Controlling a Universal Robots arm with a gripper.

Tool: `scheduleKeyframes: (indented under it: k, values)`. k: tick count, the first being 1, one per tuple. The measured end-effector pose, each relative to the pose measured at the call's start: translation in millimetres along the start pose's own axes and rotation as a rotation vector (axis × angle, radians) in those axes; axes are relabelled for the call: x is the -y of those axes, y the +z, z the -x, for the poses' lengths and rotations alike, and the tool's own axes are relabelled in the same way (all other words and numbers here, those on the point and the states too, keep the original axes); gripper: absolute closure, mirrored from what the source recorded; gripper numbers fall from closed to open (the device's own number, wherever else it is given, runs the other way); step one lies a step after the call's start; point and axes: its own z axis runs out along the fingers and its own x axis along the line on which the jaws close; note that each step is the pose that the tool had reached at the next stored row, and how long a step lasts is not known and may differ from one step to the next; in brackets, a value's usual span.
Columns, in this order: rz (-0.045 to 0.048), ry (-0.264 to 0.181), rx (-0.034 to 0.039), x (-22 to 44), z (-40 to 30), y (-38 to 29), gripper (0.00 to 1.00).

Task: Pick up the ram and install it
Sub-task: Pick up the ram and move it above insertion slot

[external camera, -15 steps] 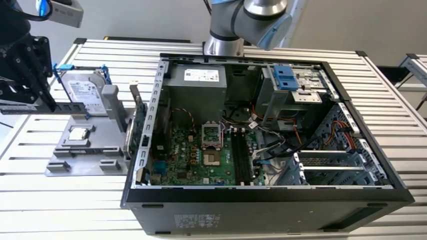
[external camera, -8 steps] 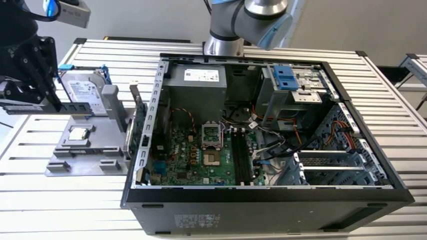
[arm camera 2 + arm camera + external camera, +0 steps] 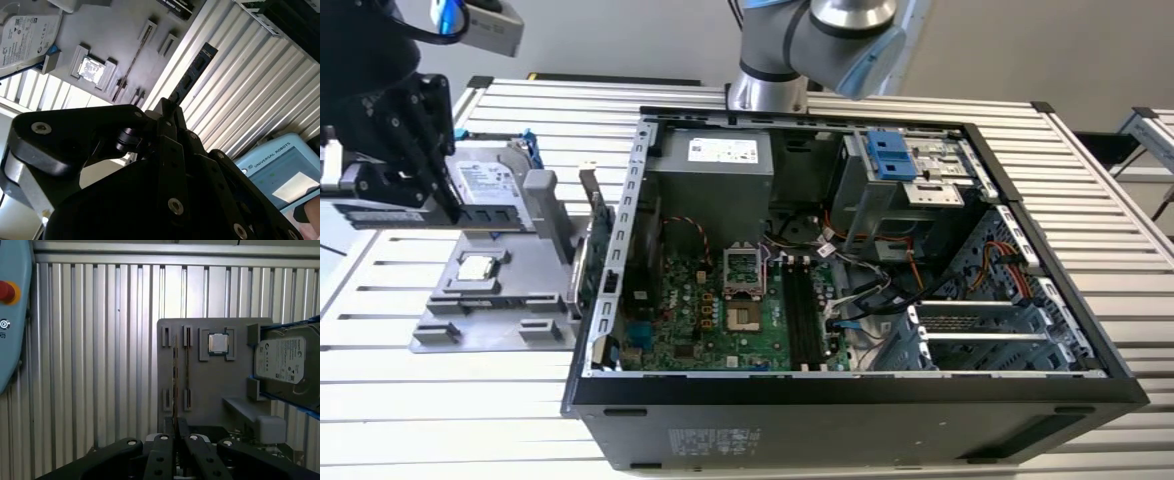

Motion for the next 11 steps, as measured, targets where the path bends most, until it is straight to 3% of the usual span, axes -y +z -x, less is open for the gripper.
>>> scheduleKeyframes:
  k: [11]
  values:
    - [0.0000,0.001,0.0000,18.3,0.0,0.0,1.00]
